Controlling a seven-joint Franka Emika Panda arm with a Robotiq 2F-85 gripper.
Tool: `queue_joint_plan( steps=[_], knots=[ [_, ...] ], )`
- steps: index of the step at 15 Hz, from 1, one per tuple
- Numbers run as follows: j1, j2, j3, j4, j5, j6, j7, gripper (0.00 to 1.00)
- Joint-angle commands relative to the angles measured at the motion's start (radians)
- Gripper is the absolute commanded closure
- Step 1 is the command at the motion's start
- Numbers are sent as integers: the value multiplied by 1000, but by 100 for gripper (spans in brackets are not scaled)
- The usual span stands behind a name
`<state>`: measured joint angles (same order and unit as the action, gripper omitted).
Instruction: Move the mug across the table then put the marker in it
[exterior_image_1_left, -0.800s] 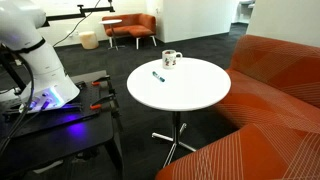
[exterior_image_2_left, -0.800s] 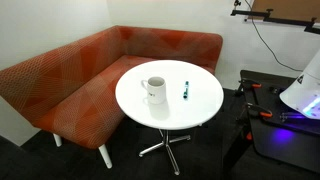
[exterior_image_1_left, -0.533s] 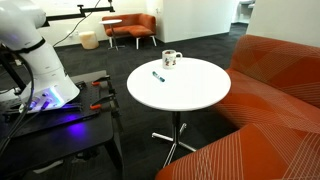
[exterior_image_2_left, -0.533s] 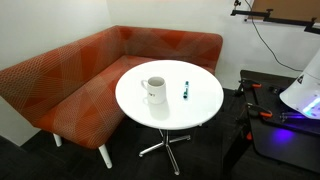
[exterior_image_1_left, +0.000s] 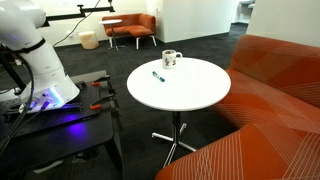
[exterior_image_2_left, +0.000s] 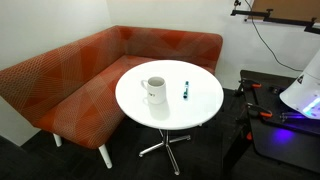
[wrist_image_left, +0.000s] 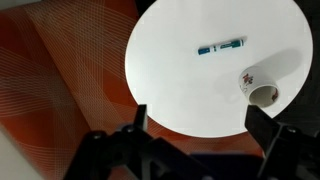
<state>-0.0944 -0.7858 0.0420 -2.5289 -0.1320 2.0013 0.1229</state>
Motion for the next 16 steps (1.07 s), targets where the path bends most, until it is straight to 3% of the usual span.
queue_joint_plan(
  steps=[1, 10, 16],
  knots=[
    [10, 55, 5, 9, -7, 128, 14, 0],
    [77, 322, 14, 71, 54, 426, -3, 0],
    [114, 524, 48, 154, 86, 494, 29, 0]
  ],
)
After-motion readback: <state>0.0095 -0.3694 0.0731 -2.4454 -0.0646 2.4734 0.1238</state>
